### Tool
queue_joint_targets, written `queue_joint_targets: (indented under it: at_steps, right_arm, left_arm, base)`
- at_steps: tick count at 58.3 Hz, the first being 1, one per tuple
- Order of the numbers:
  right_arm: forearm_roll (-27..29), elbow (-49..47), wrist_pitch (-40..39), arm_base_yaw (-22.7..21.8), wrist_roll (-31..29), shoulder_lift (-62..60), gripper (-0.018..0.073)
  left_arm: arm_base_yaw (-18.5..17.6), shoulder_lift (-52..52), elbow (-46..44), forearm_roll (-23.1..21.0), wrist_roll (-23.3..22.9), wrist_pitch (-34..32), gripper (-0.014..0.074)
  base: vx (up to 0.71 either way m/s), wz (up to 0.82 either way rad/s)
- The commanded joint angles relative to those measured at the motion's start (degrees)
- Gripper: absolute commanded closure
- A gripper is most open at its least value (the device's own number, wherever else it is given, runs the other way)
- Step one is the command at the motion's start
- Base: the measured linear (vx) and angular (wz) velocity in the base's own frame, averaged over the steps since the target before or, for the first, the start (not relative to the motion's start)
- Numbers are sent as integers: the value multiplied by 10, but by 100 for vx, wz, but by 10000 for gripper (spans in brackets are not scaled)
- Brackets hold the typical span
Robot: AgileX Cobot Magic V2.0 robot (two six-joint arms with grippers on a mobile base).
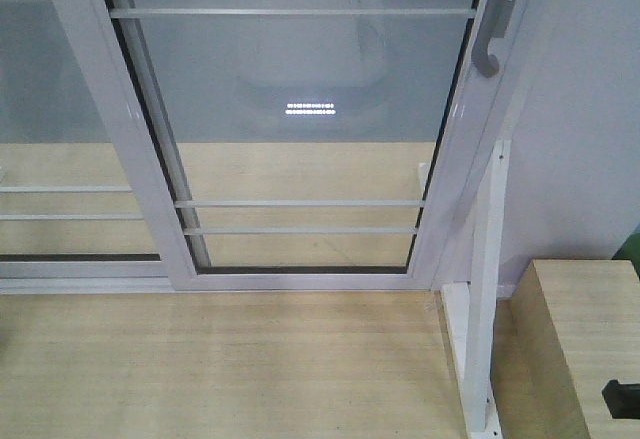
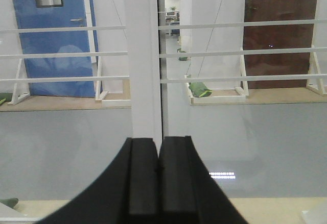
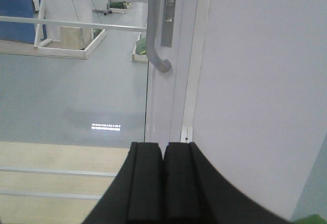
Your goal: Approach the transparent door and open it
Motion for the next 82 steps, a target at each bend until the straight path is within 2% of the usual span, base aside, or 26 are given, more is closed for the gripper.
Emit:
queue_joint_targets:
  at_steps: [1,39,71,82]
  right_arm:
    - [-2,7,-46,-3,-3,-8,564]
    - [-2,7,-46,-3,-3,-8,564]
    - [-3,7,-48,-3,-3,11,564]
    - [-22,7,-49,-3,-36,11,564]
  left_arm:
    - [-2,-2,18,-1,-6,-46,602]
    - [-2,-2,18,-1,-6,-46,602]
    - [-2,21,17,-1,-6,-39,602]
    - [-2,21,17,-1,-6,-39,602]
  base:
    - [30,0]
    - [18,0]
    - [2,0]
    - [0,0]
